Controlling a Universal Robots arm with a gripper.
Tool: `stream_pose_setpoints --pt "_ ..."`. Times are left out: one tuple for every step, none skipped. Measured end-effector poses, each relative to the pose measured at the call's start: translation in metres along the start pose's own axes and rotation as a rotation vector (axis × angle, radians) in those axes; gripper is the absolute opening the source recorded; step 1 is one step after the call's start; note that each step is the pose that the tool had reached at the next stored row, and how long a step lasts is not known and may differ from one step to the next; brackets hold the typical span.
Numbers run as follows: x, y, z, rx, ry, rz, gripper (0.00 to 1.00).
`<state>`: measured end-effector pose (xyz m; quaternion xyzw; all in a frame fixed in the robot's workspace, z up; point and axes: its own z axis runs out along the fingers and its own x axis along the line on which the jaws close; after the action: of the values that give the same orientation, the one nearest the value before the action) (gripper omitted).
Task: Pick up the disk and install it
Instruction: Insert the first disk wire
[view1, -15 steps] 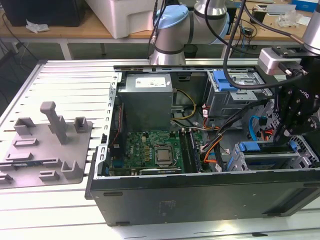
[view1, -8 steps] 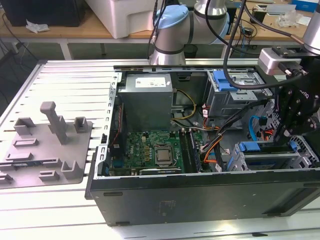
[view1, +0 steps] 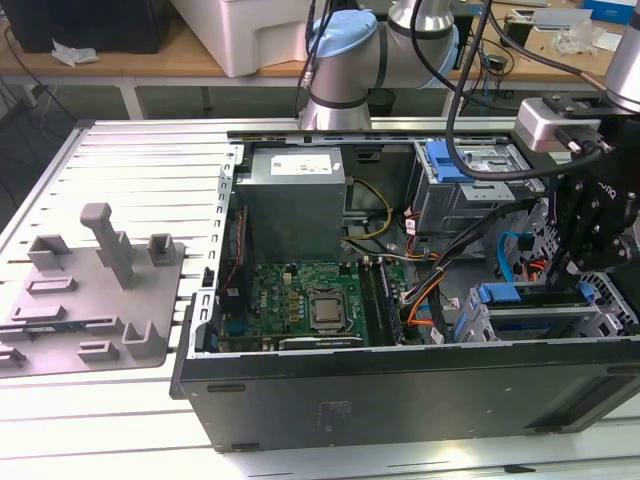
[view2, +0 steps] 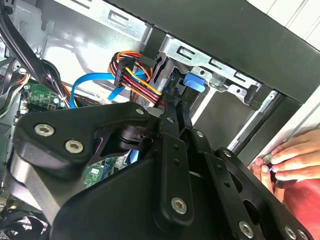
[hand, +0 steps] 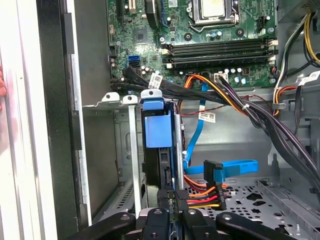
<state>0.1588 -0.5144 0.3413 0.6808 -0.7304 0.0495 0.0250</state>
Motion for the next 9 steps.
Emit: stream_pose_setpoints --pt "0.0 0.0 0.0002 -0.0001 0.0 0.0 0.17" --pt "0.0 0.0 0.0003 -0.0001 0.0 0.0 0.17" --pt "0.0 0.0 0.0005 -0.0001 -0.0001 0.001 0.17" --pt "-0.0001 0.0 0.0006 -0.0002 0.0001 0.001 0.17" --pt "-0.0001 0.0 0.0006 -0.0002 0.0001 0.002 0.17" --pt "-0.0001 0.0 0.0007 -0.0003 0.0001 0.003 0.17" --pt "-0.0001 0.0 0.0007 -0.0003 0.0001 0.003 0.17" --pt "-0.0001 -0.0002 0.0009 -0.0006 -0.0002 0.003 0.17" --pt "-0.0001 -0.0005 0.001 -0.0008 -0.0004 0.004 0.17"
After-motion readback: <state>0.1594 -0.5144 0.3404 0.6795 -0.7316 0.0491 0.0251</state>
